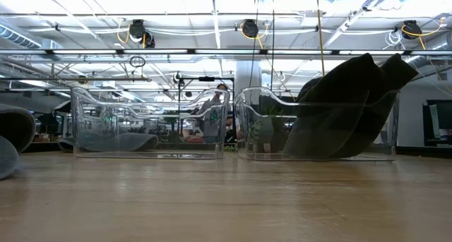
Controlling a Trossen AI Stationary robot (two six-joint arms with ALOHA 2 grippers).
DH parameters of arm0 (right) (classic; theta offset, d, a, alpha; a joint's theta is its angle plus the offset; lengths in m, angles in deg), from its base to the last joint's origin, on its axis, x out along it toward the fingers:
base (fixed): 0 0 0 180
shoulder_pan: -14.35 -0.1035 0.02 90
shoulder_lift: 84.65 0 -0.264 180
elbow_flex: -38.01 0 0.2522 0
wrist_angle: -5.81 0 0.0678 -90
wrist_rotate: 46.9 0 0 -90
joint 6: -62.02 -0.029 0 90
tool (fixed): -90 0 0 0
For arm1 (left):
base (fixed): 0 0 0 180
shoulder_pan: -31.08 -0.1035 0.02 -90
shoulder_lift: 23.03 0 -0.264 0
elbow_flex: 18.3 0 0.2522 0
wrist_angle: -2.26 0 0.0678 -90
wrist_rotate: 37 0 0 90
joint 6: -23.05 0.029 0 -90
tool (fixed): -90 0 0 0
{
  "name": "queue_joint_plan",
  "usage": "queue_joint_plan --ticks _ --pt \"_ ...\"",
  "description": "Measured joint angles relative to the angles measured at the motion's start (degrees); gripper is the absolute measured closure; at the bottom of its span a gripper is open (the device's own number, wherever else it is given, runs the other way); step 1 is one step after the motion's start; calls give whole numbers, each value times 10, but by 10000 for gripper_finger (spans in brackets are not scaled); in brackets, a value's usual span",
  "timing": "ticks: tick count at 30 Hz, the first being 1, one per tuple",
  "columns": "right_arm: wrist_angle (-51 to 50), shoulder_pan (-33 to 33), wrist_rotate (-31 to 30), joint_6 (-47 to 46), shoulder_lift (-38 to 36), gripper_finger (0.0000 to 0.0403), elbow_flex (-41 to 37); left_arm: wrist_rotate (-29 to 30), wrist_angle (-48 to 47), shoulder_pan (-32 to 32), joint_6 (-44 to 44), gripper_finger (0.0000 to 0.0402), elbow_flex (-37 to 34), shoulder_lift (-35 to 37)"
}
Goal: Pick & Place hat
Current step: Put the black cap into the right transparent bin
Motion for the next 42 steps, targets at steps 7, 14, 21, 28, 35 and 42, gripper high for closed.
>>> queue_joint_plan --ticks 7,14,21,28,35,42 --pt "50 0 0 2 42 272 0 30 -26 -1 24 392 0 -3" --pt "69 0 0 15 69 272 0 39 -25 -1 22 392 0 -22" --pt "65 3 -4 25 56 272 0 39 -26 1 21 392 0 -28" --pt "29 5 -33 36 57 272 0 40 -26 3 17 392 0 -28" --pt "20 5 -51 48 52 272 0 35 -26 8 17 392 0 -28" --pt "-1 5 -59 34 46 273 0 35 -27 8 18 392 0 -26"
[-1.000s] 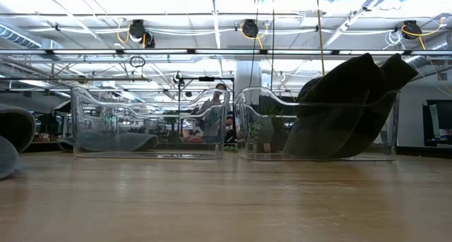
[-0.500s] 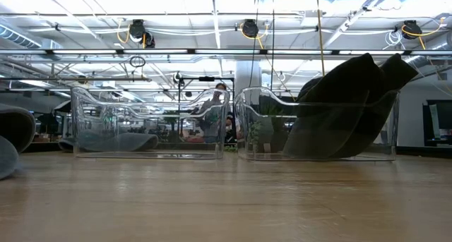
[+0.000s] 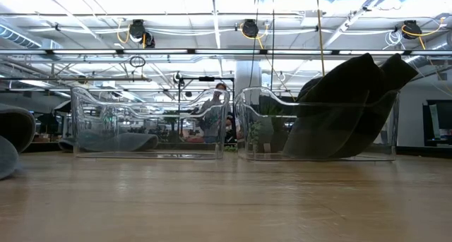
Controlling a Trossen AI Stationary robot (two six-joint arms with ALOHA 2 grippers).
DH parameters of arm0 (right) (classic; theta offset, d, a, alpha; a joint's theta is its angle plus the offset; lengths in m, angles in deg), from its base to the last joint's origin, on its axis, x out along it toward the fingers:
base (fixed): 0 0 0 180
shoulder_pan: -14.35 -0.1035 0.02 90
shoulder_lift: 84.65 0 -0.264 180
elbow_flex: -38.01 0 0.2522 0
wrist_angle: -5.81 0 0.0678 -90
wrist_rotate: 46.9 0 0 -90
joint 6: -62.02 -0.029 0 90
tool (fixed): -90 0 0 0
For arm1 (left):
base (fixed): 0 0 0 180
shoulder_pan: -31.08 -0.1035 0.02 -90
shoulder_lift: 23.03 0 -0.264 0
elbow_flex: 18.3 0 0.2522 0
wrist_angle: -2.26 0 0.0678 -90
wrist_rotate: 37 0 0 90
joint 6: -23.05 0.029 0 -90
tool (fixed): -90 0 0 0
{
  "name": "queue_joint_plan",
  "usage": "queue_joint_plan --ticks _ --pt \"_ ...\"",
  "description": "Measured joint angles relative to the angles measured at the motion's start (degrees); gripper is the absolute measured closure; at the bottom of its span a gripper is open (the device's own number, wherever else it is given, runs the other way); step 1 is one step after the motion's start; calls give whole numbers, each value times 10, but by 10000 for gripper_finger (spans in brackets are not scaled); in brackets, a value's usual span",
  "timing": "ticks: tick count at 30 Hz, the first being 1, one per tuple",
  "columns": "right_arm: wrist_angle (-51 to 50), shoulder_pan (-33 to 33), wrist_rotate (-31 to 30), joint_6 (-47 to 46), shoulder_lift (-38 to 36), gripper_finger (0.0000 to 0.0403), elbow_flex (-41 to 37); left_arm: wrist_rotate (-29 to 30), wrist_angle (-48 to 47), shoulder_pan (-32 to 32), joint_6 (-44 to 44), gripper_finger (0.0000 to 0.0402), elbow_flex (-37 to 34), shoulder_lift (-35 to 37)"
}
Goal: Pick & Place hat
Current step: Put the black cap into the right transparent bin
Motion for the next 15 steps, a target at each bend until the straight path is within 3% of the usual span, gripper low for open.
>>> queue_joint_plan --ticks 15 --pt "1 0 21 -38 -1 273 0 24 27 -3 12 392 0 0"
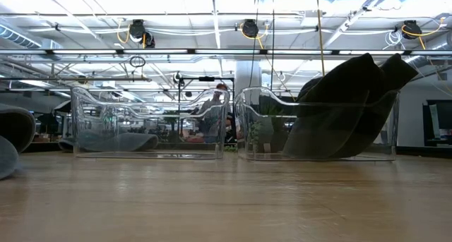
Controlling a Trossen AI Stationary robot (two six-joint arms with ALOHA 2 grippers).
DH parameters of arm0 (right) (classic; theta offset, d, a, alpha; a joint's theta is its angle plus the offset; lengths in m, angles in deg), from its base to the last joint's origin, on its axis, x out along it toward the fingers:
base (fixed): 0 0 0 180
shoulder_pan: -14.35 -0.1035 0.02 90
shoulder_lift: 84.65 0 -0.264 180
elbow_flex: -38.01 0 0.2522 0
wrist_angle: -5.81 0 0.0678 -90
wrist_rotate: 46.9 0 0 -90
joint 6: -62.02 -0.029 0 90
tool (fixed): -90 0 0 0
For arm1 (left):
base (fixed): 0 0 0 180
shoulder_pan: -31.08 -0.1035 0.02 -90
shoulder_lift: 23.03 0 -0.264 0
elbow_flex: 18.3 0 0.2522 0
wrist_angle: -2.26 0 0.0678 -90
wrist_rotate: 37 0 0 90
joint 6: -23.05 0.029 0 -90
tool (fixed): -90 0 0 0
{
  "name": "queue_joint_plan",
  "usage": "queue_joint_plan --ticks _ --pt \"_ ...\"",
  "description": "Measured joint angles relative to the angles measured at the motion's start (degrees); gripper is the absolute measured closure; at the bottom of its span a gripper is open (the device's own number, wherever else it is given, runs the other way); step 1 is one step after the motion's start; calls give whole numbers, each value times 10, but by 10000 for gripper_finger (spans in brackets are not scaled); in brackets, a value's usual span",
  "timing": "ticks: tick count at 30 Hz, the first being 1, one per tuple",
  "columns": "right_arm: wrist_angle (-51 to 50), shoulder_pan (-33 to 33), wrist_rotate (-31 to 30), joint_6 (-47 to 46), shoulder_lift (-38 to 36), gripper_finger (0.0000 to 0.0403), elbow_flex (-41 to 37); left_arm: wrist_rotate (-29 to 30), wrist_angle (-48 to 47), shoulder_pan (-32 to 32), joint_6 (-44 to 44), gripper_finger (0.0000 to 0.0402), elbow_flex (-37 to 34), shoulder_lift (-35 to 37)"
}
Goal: Pick & Place hat
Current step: Put the black cap into the right transparent bin
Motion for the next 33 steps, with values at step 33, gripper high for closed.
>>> queue_joint_plan --ticks 33 --pt "50 -14 10 1 -18 391 0 71 -15 -10 -19 292 0 0"
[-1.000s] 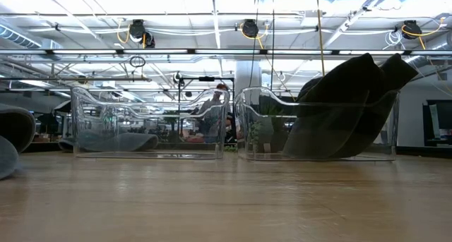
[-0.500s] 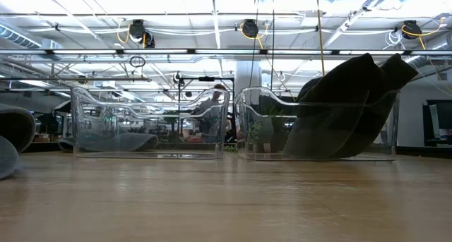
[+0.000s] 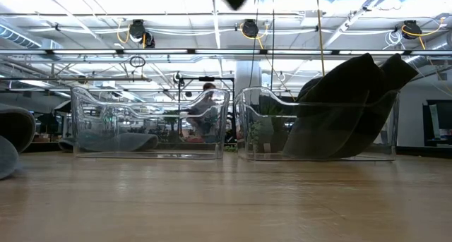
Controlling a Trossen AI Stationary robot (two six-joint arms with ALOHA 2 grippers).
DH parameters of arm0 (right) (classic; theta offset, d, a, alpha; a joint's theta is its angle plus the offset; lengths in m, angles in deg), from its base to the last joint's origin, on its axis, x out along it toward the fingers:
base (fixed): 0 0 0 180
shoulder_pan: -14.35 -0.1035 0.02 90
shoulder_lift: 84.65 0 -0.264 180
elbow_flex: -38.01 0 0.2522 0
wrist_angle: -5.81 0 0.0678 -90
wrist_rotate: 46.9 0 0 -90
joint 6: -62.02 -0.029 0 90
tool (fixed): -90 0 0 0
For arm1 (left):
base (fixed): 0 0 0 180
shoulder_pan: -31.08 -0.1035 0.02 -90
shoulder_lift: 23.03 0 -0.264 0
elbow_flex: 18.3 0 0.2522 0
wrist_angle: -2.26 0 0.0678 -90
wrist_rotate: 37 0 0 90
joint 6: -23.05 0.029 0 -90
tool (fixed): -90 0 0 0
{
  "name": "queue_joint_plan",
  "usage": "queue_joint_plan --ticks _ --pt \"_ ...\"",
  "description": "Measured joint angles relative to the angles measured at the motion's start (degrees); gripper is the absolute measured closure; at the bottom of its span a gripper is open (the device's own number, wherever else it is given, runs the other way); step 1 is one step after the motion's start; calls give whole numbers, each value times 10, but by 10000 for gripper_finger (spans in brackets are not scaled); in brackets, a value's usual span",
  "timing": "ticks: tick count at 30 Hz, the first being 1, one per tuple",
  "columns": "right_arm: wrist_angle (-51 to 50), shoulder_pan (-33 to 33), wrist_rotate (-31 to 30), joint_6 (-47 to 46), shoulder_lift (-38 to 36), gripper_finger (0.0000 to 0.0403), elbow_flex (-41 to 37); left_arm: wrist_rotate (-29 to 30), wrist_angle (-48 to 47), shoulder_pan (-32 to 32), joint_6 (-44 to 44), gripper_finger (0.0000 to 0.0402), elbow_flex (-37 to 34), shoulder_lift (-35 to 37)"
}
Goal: Pick & Place hat
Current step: Put the black cap into the right transparent bin
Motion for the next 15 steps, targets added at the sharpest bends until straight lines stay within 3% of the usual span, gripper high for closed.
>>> queue_joint_plan --ticks 7,11,15 --pt "12 -8 -12 8 -14 391 0 125 -72 -31 -13 246 0 0" --pt "4 -8 -32 0 -25 391 0 143 -101 -47 -17 229 0 0" --pt "-34 -17 -114 3 -45 391 0 146 -105 -55 -35 221 0 4"
